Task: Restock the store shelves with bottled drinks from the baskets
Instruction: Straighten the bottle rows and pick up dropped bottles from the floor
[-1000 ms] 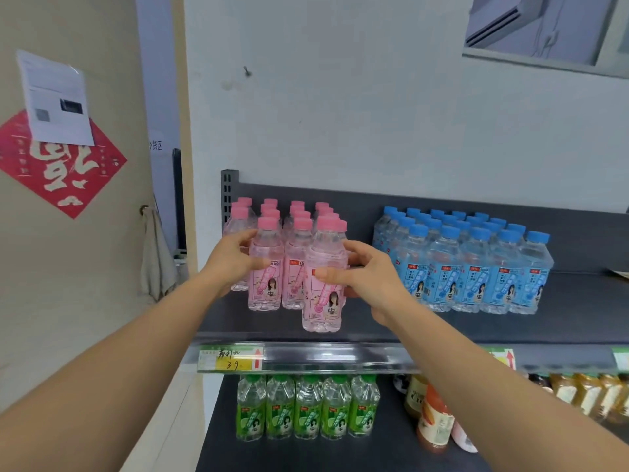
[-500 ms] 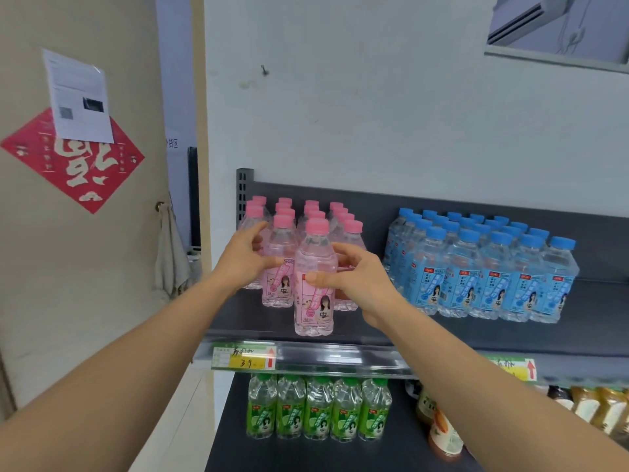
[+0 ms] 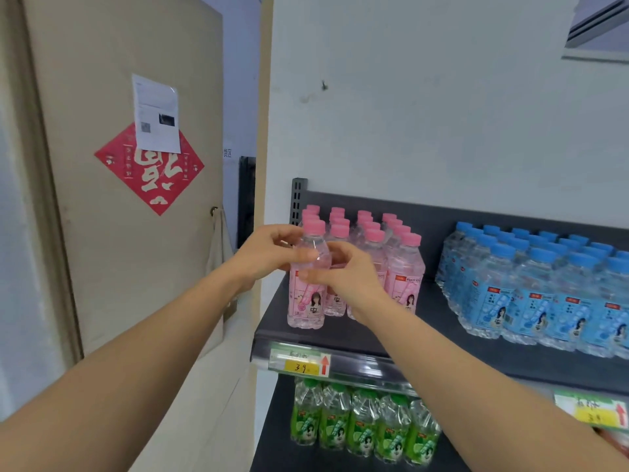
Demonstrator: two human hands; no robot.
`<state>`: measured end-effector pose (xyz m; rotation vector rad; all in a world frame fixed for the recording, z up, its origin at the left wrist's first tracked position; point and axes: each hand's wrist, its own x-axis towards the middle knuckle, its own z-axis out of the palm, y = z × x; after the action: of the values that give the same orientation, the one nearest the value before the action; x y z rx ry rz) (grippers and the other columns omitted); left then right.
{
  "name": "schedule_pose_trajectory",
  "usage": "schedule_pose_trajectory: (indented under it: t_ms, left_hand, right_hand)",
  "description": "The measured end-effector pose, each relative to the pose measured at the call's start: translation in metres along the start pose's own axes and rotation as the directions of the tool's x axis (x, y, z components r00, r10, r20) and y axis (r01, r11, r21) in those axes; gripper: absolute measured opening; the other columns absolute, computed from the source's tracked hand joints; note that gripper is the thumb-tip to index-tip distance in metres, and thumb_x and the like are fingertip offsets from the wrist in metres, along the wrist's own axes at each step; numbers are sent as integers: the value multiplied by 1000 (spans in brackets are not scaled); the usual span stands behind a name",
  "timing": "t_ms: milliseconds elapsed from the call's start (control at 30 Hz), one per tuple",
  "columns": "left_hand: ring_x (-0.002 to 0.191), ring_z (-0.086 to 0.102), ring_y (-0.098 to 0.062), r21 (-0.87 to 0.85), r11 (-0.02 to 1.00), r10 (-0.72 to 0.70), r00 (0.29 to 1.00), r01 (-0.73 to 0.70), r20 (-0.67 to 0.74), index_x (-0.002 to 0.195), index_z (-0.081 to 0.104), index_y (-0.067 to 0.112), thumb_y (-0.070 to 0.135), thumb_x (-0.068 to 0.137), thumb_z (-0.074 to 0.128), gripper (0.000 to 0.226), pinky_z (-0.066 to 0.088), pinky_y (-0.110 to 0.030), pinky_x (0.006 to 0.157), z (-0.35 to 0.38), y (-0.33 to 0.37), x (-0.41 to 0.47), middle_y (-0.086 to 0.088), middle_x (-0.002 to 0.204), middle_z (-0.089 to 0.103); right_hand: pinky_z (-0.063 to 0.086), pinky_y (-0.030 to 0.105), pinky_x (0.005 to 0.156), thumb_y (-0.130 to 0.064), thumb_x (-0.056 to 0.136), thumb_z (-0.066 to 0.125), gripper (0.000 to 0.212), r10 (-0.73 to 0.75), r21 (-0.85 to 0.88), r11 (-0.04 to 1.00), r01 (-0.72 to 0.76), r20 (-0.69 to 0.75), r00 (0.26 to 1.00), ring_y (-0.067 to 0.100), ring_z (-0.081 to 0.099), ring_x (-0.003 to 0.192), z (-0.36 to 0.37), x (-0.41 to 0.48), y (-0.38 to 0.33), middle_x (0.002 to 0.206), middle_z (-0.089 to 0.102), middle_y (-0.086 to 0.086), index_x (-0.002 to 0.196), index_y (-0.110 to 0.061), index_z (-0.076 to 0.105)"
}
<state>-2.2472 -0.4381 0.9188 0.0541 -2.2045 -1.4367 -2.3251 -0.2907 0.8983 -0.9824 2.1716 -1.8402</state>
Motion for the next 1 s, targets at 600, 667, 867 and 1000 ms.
schedule_pose_trajectory:
  t_ms: [600, 667, 867, 1000]
  left_hand:
    - [94, 68, -21, 24, 997, -72, 994, 74, -84, 110, 70, 21, 15, 81, 75, 30, 55, -34, 81, 0, -26, 36, -6, 104, 71]
    - [93, 66, -19, 36, 997, -67, 993, 71, -93, 106, 69, 23, 18, 82, 73, 25, 54, -33, 78, 2, -27, 39, 1, 100, 71]
    - [96, 62, -18, 74, 994, -75, 990, 84, -119, 106, 65, 24, 19, 87, 68, 20, 50, -37, 85, 7, -29, 46, 7, 100, 67]
    - [109, 58, -23, 96, 991, -86, 989, 98, -122, 119, 61, 22, 23, 89, 66, 31, 48, -40, 93, 9, -30, 43, -1, 117, 63]
  right_hand:
    - [54, 36, 86, -30, 77, 79, 38, -88, -600, 795, 84, 22, 996, 15, 63, 90, -10, 12, 14, 97, 67, -3, 111, -17, 67]
    - [54, 32, 84, -32, 78, 78, 34, -97, -637, 766, 87, 20, 995, 14, 63, 89, -12, 12, 15, 97, 68, -3, 108, -17, 68]
    - [55, 32, 80, -32, 81, 76, 28, -101, -687, 723, 77, 6, 995, 12, 63, 86, -17, 9, 24, 93, 68, -6, 105, -20, 69]
    - [56, 36, 80, -31, 82, 74, 24, -118, -718, 690, 93, 16, 993, 14, 63, 87, -18, 5, 26, 94, 68, -5, 102, -20, 69]
